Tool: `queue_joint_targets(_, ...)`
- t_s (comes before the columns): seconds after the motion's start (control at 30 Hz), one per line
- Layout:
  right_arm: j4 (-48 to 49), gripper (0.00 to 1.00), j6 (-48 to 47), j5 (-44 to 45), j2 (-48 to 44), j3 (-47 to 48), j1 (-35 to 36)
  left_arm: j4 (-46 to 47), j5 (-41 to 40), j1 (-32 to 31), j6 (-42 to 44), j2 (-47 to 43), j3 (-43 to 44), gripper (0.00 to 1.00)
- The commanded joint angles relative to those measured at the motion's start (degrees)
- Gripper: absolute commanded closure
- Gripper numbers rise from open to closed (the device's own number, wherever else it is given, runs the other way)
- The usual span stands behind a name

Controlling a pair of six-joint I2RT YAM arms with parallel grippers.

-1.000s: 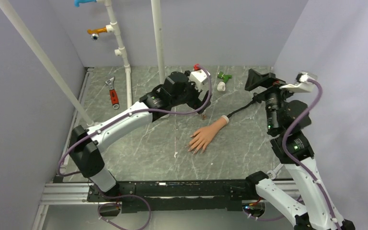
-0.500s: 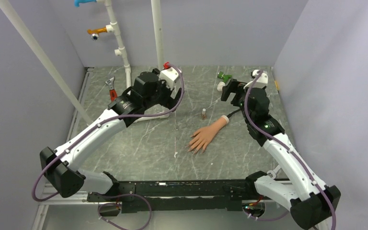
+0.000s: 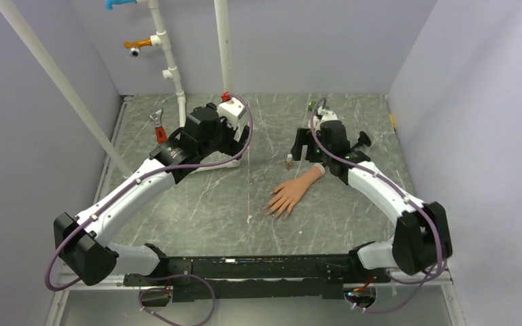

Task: Paint the nails
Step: Pick up the nail polish bottle from the center of the board.

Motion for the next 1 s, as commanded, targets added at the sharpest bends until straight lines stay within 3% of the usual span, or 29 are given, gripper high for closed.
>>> queue_joint_targets(0.0, 2.53, 0.11, -0.53, -7.8, 6.54, 2.58, 0.05, 1.6, -2.48, 0.61, -2.02, -0.5, -0.38, 0.06)
queue_joint_targets(0.3, 2.11, 0.15, -0.95, -6.8, 16.46, 6.55, 1.92, 3.14, -5.43, 0.99, -0.94, -3.32, -2.65, 0.05)
queue_joint_targets(0.57, 5.24, 0.28, -1.84, 0.37, 20.56, 6.86, 5.07, 4.48, -6.41, 1.03, -0.6, -5.22, -3.94, 0.05)
queue_joint_targets(0.97, 6.47, 0.33, -2.46, 4.69, 26.57, 9.85, 5.52, 5.1, -7.57, 1.0, -0.07, -6.2, -4.65, 0.05)
